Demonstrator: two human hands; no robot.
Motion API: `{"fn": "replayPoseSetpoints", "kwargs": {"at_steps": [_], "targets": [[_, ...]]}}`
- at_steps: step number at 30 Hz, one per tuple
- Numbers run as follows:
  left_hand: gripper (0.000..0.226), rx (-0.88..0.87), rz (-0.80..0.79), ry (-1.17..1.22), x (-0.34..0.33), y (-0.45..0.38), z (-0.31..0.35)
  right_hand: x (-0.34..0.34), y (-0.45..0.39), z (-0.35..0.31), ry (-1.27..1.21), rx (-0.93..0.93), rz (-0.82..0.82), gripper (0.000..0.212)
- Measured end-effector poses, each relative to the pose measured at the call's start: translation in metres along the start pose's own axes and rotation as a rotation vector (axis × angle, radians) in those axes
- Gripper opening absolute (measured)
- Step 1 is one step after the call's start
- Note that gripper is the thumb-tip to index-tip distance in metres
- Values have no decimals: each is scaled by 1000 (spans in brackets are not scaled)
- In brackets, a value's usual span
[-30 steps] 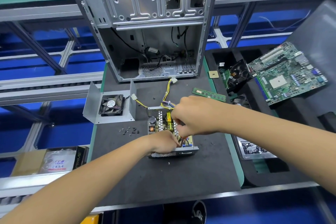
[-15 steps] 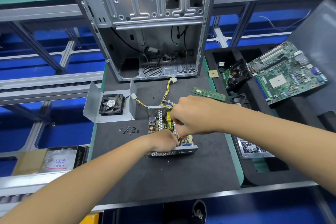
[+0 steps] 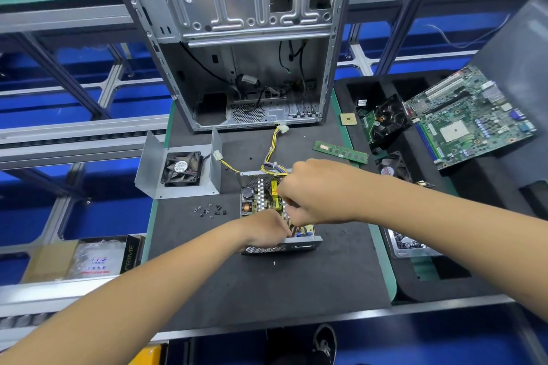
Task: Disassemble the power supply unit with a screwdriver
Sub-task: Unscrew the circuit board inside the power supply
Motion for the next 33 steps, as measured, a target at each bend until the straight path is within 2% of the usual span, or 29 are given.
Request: {"fn": "replayPoseSetpoints", "kwargs": {"at_steps": [5,16,33], "targets": [[32,37,38,19,1,-6,-5,1,2,3,-20,-4,-12,18],[33,38,92,-4,3,-9,-7,0,0,8,-58,-10,-11,20],[30,24,73,39,1,-11,-7,1,4,3,-23,-1,-31,20]]}}
Point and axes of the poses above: each hand's wrist, its own y-axis away from the middle knuckle, its own x-axis out of the back of the hand, z = x × y, the point moved 6 cm from there along -y, towards the middle knuckle, and after that the axes turned 8 degrees about -z, right-handed, at the moved point
